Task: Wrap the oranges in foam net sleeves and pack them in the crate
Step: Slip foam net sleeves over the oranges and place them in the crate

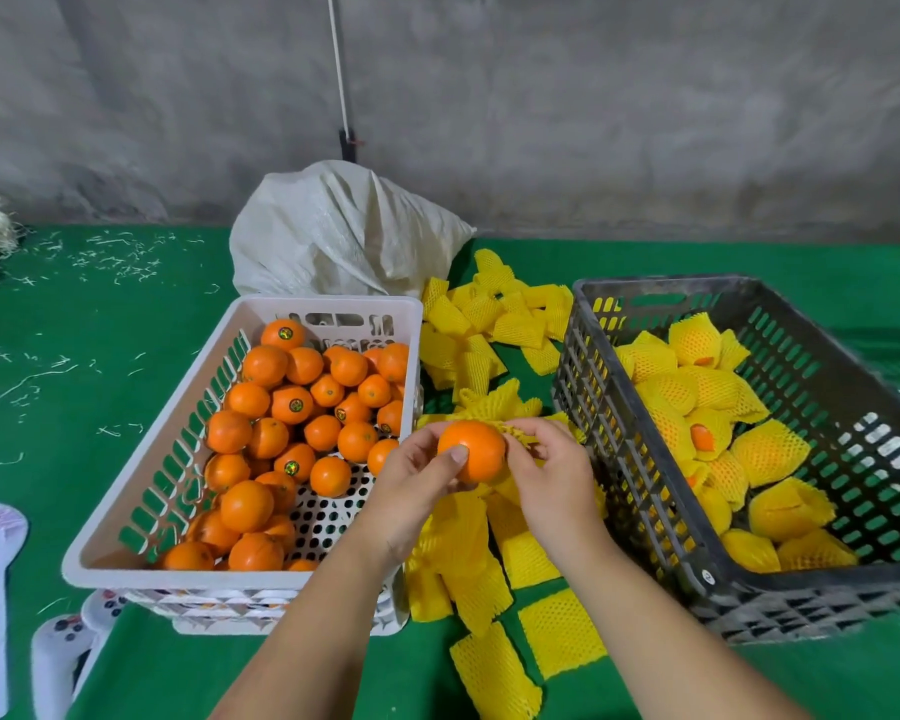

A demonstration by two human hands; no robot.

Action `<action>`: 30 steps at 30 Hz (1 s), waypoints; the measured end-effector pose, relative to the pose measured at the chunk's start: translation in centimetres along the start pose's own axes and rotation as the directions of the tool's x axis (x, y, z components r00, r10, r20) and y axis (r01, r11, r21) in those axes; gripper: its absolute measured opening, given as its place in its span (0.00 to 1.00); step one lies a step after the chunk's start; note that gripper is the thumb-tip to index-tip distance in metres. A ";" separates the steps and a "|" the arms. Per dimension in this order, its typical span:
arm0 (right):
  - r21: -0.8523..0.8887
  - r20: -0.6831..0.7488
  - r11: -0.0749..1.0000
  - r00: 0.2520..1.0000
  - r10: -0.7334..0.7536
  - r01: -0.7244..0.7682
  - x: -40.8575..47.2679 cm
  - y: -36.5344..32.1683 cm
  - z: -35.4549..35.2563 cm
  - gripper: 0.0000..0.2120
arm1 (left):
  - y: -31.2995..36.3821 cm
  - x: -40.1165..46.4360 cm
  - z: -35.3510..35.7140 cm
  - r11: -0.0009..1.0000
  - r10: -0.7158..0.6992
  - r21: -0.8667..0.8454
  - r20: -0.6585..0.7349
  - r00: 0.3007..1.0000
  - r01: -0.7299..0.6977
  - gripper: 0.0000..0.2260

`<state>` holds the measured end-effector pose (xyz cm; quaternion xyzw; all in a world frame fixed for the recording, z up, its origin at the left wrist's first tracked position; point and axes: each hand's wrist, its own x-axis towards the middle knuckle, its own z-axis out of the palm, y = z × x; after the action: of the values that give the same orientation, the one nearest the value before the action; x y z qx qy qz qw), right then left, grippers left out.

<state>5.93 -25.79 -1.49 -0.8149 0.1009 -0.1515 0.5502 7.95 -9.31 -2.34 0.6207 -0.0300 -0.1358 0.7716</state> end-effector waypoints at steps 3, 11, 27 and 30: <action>0.050 -0.002 0.999 1.000 -0.008 0.008 -1.0 -0.4 -0.3 0.06 | -0.2 0.1 0.0 0.996 0.068 -0.061 -0.053 0.996 -0.071 0.23; -0.045 -0.069 0.974 0.972 -0.225 0.222 -2.5 -1.4 0.1 0.07 | -0.9 0.2 -0.3 0.984 0.166 0.072 -0.027 0.986 -0.163 0.27; -0.214 0.186 0.831 0.856 -0.482 0.514 -3.1 -2.7 0.4 0.12 | -2.0 0.8 -0.3 0.938 0.316 0.213 -0.202 0.927 -0.274 0.18; -0.227 0.157 0.857 0.886 -0.436 0.462 -3.8 -2.4 1.0 0.22 | -2.1 0.6 -0.4 0.949 0.298 0.159 -0.164 0.940 -0.273 0.13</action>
<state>2.72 -22.74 -0.17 -0.8869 -0.1011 -0.2203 0.3933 8.27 -9.46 -4.49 0.6701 -0.0565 0.0385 0.7391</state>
